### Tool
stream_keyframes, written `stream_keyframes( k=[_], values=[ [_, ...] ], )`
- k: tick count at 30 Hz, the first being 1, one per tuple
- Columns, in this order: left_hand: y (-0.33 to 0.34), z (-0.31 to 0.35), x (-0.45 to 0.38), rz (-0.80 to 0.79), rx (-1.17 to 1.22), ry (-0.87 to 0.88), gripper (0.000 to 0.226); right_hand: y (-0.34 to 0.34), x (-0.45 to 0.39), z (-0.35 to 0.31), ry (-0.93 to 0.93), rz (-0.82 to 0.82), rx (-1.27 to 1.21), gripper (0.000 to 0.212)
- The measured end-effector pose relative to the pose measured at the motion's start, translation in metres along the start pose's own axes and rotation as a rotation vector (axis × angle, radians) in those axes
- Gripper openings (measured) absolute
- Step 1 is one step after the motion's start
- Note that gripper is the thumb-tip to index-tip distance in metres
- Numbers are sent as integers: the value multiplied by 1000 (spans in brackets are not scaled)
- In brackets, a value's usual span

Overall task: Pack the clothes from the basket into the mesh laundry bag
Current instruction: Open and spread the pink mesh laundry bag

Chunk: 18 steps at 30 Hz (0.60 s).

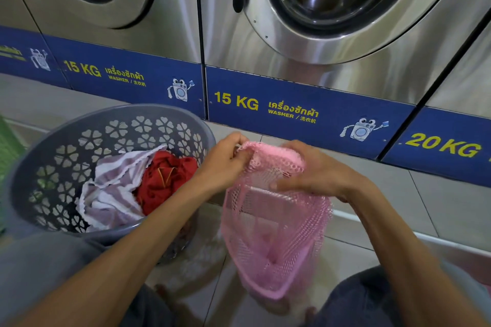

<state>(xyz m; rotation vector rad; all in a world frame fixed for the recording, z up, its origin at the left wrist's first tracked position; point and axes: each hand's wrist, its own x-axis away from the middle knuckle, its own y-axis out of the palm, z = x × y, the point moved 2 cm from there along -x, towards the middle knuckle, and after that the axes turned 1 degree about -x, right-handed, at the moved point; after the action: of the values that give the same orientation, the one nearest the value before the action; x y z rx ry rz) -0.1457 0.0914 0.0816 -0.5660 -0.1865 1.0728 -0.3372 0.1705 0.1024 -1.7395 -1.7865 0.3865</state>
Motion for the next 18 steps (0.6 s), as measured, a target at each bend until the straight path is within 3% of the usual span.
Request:
stream_keyframes(
  k=[3, 5, 7, 10, 12, 14, 18],
  values=[
    [-4, -1, 2, 29, -31, -11, 5, 13, -3, 5, 65, -161, 467, 18],
    [-4, -3, 4, 49, -55, -6, 13, 18, -5, 5, 97, -161, 535, 18],
    [-6, -2, 5, -1, -60, 1, 33, 17, -6, 4, 101, -102, 390, 21],
    [0, -1, 10, -288, -58, 19, 73, 15, -4, 0, 105, -28, -84, 15],
    [12, -3, 15, -413, -90, 34, 81, 16, -4, -4, 86, -37, -324, 19],
    [21, -7, 18, -385, -182, 34, 69, 18, -3, -9, 77, -62, -446, 18],
    [8, -12, 6, -147, -252, 25, 23, 14, 2, -11, 20, -99, -525, 12]
  ],
)
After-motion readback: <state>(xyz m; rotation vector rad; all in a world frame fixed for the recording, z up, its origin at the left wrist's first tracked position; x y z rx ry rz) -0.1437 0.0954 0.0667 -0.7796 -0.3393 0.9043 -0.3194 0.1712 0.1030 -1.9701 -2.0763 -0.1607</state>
